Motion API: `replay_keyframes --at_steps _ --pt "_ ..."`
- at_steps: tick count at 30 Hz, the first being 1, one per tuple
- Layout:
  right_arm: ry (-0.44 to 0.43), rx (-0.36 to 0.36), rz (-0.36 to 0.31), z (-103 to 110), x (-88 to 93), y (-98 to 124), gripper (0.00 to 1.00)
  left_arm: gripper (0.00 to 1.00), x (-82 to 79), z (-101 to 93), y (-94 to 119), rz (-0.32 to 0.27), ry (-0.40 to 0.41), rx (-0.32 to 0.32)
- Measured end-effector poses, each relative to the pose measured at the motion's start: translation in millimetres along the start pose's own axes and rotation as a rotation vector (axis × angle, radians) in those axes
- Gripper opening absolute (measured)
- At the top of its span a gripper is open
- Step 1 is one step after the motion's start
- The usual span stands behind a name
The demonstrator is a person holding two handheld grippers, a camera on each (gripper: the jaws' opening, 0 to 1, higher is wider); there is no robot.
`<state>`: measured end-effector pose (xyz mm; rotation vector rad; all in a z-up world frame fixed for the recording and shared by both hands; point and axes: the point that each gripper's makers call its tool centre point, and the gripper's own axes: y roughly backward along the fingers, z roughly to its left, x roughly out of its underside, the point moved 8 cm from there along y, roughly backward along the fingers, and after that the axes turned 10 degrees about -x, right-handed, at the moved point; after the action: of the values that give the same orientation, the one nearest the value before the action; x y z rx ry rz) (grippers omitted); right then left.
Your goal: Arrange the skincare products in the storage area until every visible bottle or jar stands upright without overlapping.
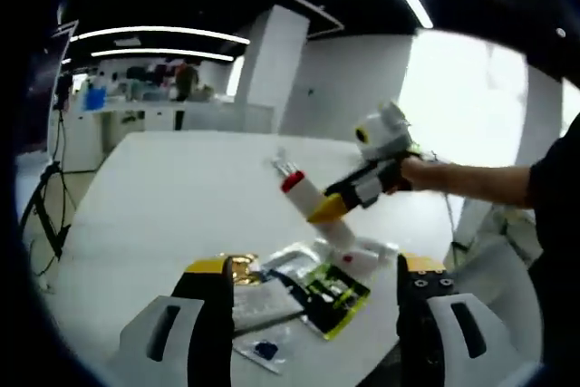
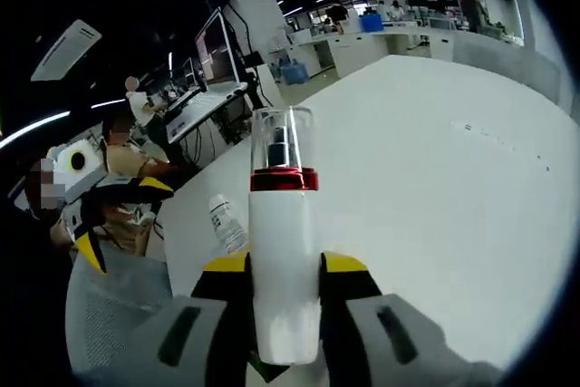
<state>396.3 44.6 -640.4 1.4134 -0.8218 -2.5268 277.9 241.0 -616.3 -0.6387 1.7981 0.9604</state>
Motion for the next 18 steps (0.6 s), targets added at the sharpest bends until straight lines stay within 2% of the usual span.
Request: replay_keyframes --at_steps 6,11,15,18 --pt "-0.003 -0.021 -0.009 8.1 9.3 1.4 0.26 0.64 -9.9 -0.8 -16.2 -0.005 0.032 0.063" --pt "-0.004 -0.04 -0.017 18.7 18.0 1.4 0.26 0.67 -16.1 -3.7 -34.4 -0.001 0.058 0.118" --pt "-0.005 -0.057 -0.031 29.5 23.7 2.7 0.26 0.66 -18.3 -6.2 -45.8 -0.004 0.062 0.161" --pt "-0.005 -0.067 -0.04 37.4 26.6 4.2 0.26 0.68 -16.7 -8.0 -56.2 0.006 0.068 0.191"
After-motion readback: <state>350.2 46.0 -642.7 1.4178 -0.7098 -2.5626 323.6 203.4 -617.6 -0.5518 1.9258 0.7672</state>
